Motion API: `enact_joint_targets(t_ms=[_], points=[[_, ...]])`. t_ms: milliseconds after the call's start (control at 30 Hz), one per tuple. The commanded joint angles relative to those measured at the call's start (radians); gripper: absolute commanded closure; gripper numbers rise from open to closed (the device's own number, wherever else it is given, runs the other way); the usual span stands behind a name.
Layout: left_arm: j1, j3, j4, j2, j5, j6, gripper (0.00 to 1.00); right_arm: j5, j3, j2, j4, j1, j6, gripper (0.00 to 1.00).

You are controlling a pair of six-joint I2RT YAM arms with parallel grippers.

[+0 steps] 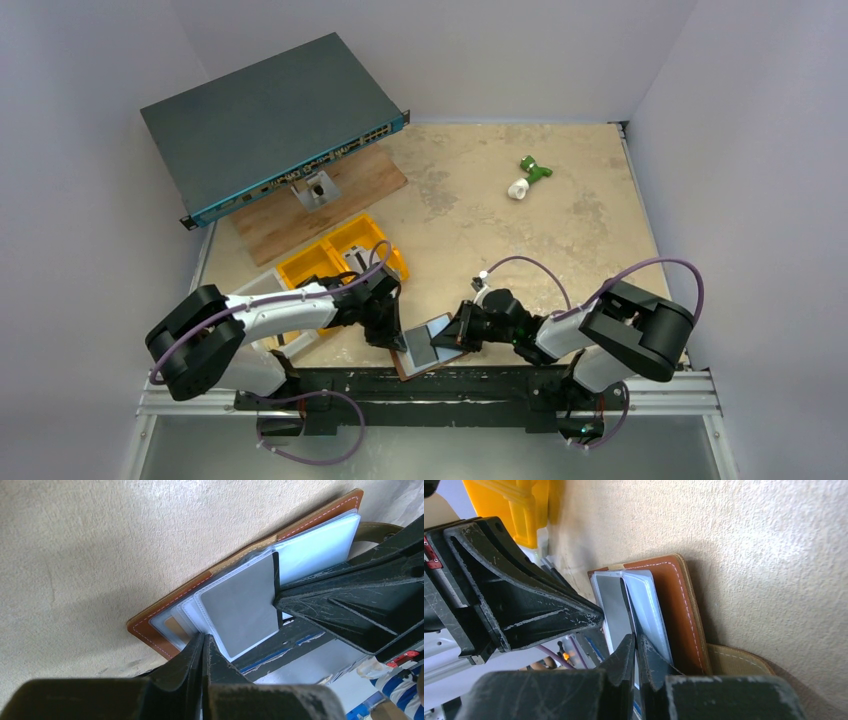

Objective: Take the credit cards out of the card holder
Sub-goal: Remove the credit card from the card holder.

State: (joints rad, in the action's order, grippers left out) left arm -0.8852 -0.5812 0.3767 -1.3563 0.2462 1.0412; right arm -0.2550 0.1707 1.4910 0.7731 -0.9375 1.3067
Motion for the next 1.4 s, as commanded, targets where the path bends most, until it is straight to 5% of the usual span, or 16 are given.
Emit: enact_joint_targets(t_ms=[0,1367], points=[[-0.005,0.03,0.123,-0.043,-0.134,-0.012,1.0,0.049,-0.012,-0.006,-0.028,0.0,-0.017,1.0],[-0.004,-0.022,0.188,-0.017,-0.16,-0.08,1.0,0.12,0.048,-0.173,-0.364,0.099,-0.214,1.0]])
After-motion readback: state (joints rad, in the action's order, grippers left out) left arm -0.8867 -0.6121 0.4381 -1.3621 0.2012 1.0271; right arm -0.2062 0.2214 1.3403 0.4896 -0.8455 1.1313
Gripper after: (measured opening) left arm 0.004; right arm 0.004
